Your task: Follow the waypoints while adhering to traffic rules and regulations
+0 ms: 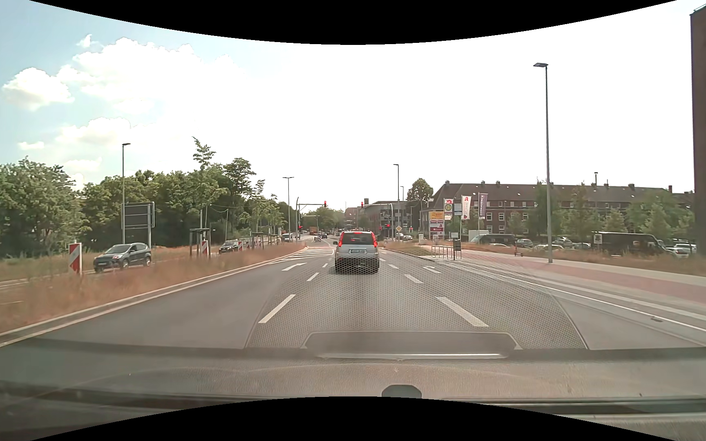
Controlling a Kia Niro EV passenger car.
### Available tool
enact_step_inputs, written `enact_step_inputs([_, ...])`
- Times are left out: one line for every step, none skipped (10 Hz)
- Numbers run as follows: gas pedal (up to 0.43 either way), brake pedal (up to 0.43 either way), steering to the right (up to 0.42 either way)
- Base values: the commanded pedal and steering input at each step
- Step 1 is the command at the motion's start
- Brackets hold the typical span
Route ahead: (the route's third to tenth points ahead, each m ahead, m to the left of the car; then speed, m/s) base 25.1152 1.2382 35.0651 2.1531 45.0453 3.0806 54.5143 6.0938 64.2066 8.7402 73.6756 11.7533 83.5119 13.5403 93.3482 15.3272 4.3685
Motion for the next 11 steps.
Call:
enact_step_inputs([0.000,0.018,-0.008])
enact_step_inputs([0.000,0.018,-0.008])
enact_step_inputs([0.000,0.018,-0.008])
enact_step_inputs([0.000,0.018,-0.008])
enact_step_inputs([0.000,0.018,-0.008])
enact_step_inputs([0.000,0.018,-0.010])
enact_step_inputs([0.000,0.018,-0.010])
enact_step_inputs([0.000,0.055,-0.011])
enact_step_inputs([0.000,0.122,-0.014])
enact_step_inputs([0.000,0.146,-0.019])
enact_step_inputs([0.000,0.165,-0.021])
